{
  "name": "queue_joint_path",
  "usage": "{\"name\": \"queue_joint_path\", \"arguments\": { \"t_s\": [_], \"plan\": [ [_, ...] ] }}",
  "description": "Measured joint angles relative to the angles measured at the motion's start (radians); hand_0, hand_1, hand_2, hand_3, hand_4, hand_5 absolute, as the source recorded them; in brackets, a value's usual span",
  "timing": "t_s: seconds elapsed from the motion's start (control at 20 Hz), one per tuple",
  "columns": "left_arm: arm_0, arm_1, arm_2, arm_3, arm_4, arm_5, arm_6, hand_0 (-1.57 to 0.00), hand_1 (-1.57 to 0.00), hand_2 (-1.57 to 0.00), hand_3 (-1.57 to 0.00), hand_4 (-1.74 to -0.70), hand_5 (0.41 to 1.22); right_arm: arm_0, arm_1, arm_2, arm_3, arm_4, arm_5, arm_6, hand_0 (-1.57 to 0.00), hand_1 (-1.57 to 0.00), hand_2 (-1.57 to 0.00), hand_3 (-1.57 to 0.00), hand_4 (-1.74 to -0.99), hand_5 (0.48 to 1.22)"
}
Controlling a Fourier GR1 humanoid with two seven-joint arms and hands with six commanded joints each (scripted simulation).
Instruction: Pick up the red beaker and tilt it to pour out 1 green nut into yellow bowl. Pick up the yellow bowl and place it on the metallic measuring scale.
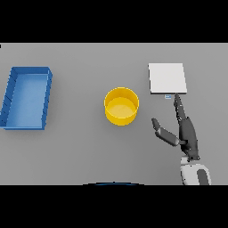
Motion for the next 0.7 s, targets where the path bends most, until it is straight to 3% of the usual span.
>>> {"name": "queue_joint_path", "arguments": {
  "t_s": [0.35, 0.55, 0.7],
  "plan": [
    [0.397, 0.110, 0.039, -0.384, 0.195, 0.259, 0.253, -1.57, -1.57, -1.57, -1.45, -1.74, 1.221, -0.002, -0.023, 0.014, -0.013, 0.031, 0.006, 0.024, 0.00, 0.00, 0.00, 0.00, -1.206, 0.657],
    [0.551, 0.139, 0.017, -0.531, 0.245, 0.365, 0.306, -1.57, -1.57, -1.57, -1.45, -1.74, 1.221, 0.004, -0.018, 0.018, -0.011, 0.029, 0.008, 0.017, 0.00, 0.00, 0.00, 0.00, -1.218, 0.664],
    [0.622, 0.134, 0.008, -0.558, 0.280, 0.418, 0.303, -1.57, -1.57, -1.57, -1.51, -1.74, 1.221, 0.013, -0.022, 0.018, -0.012, 0.027, 0.011, 0.011, 0.00, 0.00, 0.00, 0.00, -1.217, 0.666]
  ]
}}
